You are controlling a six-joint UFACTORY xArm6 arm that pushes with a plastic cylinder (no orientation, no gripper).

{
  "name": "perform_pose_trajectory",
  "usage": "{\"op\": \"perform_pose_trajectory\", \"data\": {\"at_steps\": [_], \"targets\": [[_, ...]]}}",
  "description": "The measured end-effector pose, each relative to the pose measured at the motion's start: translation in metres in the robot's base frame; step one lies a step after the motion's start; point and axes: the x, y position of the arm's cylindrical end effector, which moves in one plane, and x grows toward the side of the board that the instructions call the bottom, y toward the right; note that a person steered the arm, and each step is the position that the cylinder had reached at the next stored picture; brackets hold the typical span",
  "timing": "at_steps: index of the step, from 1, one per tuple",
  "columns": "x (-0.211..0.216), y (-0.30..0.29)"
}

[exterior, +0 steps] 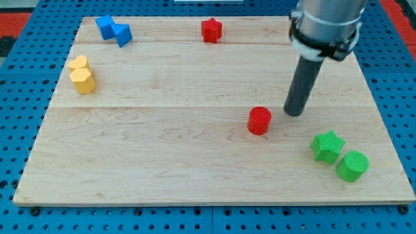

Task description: Slide red circle to the center

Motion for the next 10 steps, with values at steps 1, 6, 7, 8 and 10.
{"op": "perform_pose_trajectory", "data": {"at_steps": [1,6,7,8,10], "targets": [[-0.002,-0.077],[0.022,-0.178],[0.023,-0.249],[-0.028,-0.238],[-0.006,-0.246]]}}
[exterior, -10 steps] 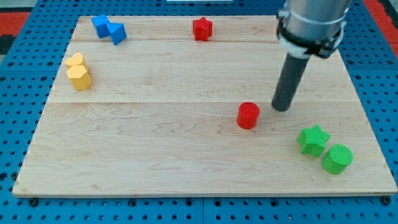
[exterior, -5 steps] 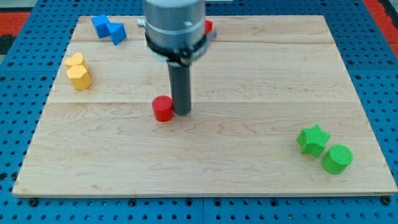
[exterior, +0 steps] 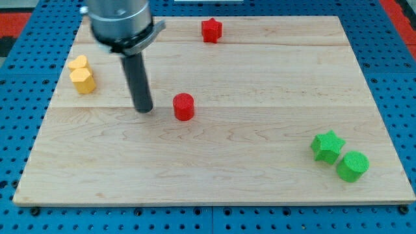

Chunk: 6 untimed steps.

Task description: Slide red circle to the center

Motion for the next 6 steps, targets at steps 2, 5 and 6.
{"op": "perform_pose_trajectory", "data": {"at_steps": [2,5,6], "targets": [[-0.047,0.066],[-0.003,0.071],[-0.052,0.070]]}}
